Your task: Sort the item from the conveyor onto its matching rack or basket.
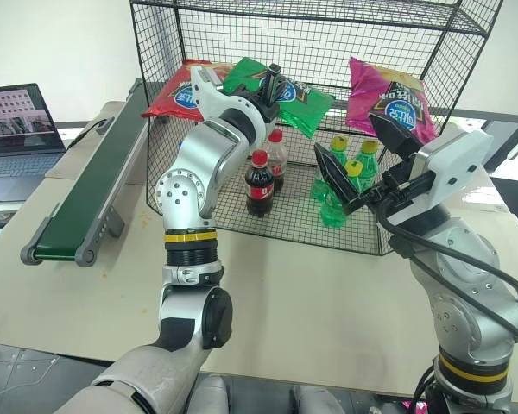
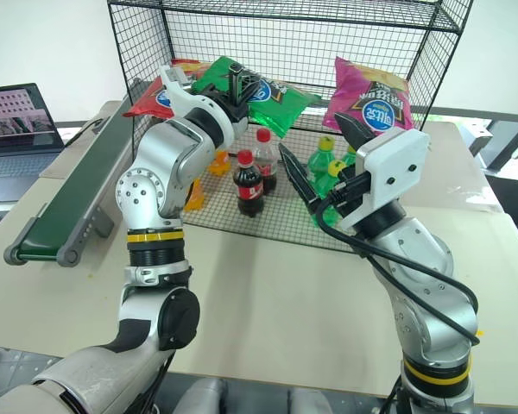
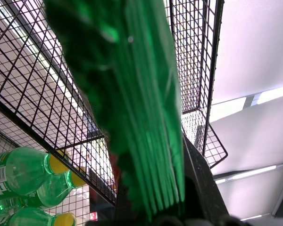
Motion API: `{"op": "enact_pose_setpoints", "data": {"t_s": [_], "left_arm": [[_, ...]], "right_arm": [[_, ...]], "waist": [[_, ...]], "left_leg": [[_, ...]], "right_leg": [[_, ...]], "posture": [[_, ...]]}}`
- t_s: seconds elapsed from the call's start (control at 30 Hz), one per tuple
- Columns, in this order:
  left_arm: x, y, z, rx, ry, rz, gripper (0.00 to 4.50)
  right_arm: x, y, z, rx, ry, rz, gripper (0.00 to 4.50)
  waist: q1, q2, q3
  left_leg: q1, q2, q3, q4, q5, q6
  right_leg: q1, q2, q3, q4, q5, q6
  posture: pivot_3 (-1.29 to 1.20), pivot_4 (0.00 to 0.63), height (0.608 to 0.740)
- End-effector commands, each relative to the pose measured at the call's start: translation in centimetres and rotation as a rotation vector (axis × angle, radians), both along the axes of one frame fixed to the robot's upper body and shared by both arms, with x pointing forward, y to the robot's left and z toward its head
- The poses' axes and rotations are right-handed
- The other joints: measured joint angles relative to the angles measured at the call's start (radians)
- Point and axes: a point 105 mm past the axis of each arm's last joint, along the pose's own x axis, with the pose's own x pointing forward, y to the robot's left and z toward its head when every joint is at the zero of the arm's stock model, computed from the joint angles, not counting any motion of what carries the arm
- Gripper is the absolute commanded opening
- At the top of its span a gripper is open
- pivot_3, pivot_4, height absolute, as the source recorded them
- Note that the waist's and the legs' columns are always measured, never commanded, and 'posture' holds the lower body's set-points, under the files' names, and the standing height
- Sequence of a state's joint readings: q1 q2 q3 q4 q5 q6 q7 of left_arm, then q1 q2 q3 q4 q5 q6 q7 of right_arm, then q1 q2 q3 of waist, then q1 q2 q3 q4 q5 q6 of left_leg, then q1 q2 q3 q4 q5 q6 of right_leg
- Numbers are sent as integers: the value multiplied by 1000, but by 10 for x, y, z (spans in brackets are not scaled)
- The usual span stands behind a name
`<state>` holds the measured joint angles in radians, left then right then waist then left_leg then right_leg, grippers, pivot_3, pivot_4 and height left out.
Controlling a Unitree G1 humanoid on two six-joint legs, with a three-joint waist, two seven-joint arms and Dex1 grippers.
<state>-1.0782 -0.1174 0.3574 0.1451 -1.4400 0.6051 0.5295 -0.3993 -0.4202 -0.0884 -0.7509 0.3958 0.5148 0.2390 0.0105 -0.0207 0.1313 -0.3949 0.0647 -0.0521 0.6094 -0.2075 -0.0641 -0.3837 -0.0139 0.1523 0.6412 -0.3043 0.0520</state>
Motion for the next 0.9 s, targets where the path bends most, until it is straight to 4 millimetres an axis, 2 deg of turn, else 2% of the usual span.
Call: {"op": "enact_pose_setpoints", "data": {"t_s": [0.03,0.27,0.47,0.57,0.73,0.83,0.9], "left_arm": [[-2,-15,2,-57,14,-29,44],[21,-26,-8,-50,91,6,44],[24,-32,-7,-63,93,-12,44],[21,-35,-4,-70,65,-23,822],[15,-35,-4,-65,42,-47,3196],[10,-29,-7,-26,15,-59,4368],[0,-19,-7,20,-41,-87,4449]], "right_arm": [[-9,-1,9,-7,-53,-6,4500],[-8,-1,12,-13,-61,-13,4500],[-9,-2,17,-13,-81,-25,4500],[-9,-2,17,-12,-79,-28,4500],[-10,-3,15,-15,-69,-27,4500],[-10,-3,13,-14,-63,-26,4500],[-10,-3,10,-12,-53,-21,4500]], "waist": [[0,0,0],[1,0,0],[1,0,0],[0,0,0],[0,0,0],[0,0,0],[0,0,0]], "left_leg": [[0,0,0,0,0,0],[0,0,0,0,0,0],[-1,0,0,0,0,1],[0,0,0,-1,0,1],[0,0,0,0,0,0],[0,0,0,0,0,0],[0,0,0,0,0,0]], "right_leg": [[0,0,0,0,0,0],[0,0,0,0,0,0],[0,0,0,-1,0,0],[0,0,0,0,0,0],[0,0,0,0,0,0],[0,0,0,0,0,0],[0,0,0,0,0,0]], "posture": [[0,150,740],[0,150,740],[0,150,740],[0,150,740],[0,150,740],[0,150,740],[0,150,740]]}}
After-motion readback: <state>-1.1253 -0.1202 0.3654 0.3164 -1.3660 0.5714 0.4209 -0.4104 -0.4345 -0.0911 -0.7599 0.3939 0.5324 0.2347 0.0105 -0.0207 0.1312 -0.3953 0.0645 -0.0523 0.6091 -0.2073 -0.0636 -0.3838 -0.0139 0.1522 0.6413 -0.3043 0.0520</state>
